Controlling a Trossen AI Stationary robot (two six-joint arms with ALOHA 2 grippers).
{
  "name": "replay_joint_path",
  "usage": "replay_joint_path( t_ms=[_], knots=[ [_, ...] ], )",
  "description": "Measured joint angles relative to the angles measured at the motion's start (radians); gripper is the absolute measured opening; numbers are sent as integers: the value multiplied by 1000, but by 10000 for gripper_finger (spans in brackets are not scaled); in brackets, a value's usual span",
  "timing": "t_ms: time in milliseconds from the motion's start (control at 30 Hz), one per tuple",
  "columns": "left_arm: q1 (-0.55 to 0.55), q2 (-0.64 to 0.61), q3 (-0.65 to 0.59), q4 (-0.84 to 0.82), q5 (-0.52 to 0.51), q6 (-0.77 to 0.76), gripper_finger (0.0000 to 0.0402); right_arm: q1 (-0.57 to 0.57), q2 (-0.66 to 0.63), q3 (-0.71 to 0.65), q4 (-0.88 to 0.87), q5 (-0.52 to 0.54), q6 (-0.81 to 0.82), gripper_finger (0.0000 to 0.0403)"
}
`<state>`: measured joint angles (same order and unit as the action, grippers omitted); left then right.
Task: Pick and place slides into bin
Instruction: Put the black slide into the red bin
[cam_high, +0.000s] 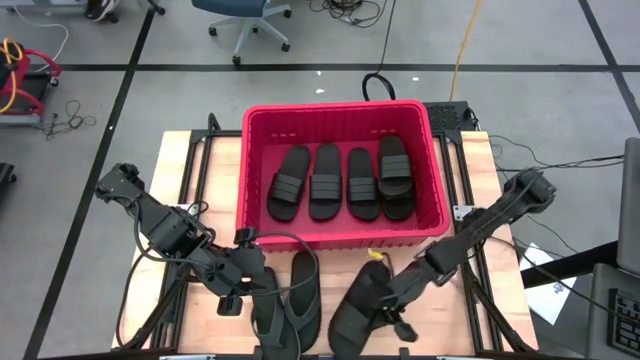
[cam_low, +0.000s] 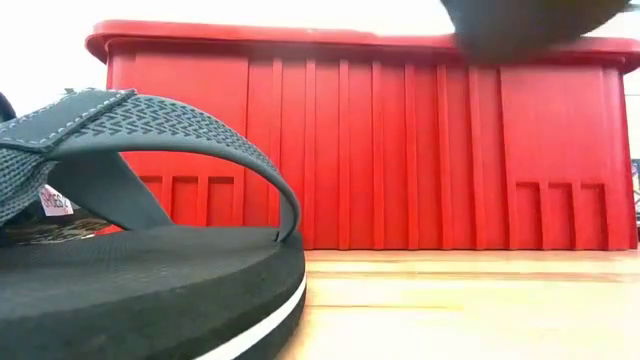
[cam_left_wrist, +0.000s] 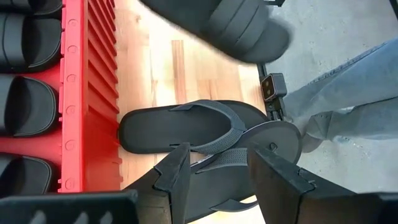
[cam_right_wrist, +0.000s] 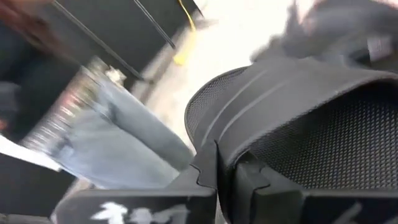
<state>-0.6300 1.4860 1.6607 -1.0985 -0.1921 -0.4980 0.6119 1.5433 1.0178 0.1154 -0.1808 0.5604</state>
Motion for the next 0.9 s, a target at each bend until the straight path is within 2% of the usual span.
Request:
replay_joint_path(
  t_ms=[167,267,500,600,900],
  knots=[
    [0,0,0,0,0,4,154,0,-97,81,-100,2,-18,2],
    [0,0,0,0,0,19,154,-1,-155,139,-159,6,-88,1],
    [0,0,0,1,-25,23,154,-59,-281,292,-495,148,-278,1],
    [7,0,0,2,-44,24,154,-109,-327,339,-597,197,-357,1],
    [52,0,0,21,-69,-62,154,-368,-417,352,-791,193,-547,1]
  ],
)
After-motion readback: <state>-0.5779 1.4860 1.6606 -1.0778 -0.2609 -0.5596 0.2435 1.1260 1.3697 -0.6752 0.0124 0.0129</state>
